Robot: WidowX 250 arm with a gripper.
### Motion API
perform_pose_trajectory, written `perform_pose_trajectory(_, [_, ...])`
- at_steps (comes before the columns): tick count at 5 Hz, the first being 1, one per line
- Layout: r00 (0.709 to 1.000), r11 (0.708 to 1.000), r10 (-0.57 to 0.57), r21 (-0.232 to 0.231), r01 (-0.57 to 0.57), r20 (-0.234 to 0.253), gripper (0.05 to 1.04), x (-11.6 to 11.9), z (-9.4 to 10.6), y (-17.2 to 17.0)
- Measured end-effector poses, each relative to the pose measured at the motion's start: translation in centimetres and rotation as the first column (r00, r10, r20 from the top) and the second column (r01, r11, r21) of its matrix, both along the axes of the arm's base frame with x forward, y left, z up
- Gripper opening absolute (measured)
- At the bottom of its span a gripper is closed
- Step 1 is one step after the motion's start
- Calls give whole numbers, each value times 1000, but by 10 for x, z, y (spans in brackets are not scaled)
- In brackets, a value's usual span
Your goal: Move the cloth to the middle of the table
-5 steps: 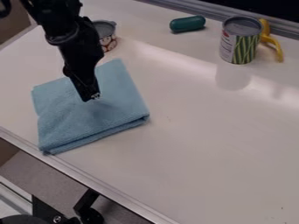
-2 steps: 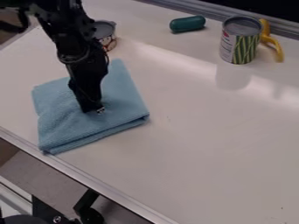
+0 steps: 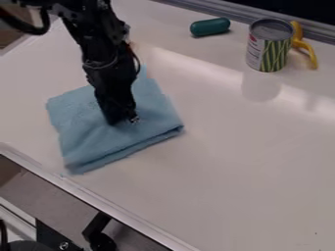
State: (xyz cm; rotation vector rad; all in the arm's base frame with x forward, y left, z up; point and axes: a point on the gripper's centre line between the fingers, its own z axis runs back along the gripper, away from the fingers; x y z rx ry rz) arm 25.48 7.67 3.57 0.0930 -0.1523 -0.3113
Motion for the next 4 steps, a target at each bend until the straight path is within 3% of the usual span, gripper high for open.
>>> perform_pose_trajectory(1, [988,988,152,5,-152,27,52,11,-3,-9])
perform_pose_trajectory(2, [974,975,220,-36,-219,43,52,24,-3,-16])
perform_pose_trajectory(4, [898,908,419,-55,-415,132,52,54,-4,-26])
